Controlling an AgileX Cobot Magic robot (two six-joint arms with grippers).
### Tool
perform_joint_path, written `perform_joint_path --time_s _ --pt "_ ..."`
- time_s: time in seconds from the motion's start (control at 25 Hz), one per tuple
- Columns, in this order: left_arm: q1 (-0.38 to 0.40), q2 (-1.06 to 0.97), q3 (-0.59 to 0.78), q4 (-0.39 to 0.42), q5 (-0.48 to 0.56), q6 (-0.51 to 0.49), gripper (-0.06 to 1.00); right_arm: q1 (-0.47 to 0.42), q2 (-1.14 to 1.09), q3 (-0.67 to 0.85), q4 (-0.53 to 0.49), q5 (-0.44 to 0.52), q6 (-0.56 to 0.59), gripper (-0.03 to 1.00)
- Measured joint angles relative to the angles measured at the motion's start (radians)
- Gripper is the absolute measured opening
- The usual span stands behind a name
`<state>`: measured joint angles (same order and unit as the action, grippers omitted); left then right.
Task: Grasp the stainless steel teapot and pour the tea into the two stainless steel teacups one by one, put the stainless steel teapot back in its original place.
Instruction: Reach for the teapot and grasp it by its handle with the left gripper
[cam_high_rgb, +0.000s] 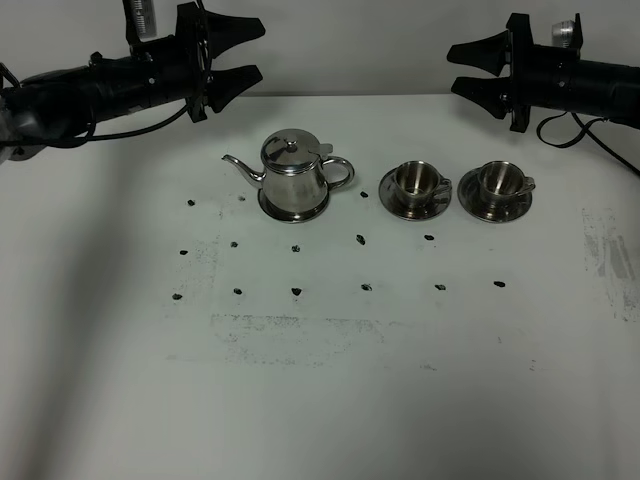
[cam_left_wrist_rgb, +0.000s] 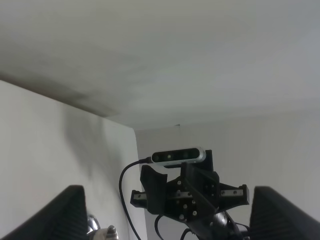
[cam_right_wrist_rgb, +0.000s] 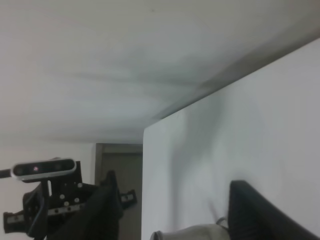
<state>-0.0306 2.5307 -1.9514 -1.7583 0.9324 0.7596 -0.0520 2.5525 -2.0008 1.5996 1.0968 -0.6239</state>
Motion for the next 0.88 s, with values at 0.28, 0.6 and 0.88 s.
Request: perform_joint_path --time_s 0.28,0.6,0.88 --pt "0.0 0.0 0.0 0.0 -0.001 0.002 0.65 0.0 0.0 0.0 0.001 -0.001 0.0 0.48" --pt "0.0 0.0 -0.012 0.023 -0.02 0.081 0.65 -0.001 0.002 -0.024 -0.016 -0.002 -0.115 0.48" --pt "0.0 0.0 -0.166 0.374 -0.084 0.101 0.64 -0.001 0.002 -0.201 -0.271 0.0 -0.247 0.48"
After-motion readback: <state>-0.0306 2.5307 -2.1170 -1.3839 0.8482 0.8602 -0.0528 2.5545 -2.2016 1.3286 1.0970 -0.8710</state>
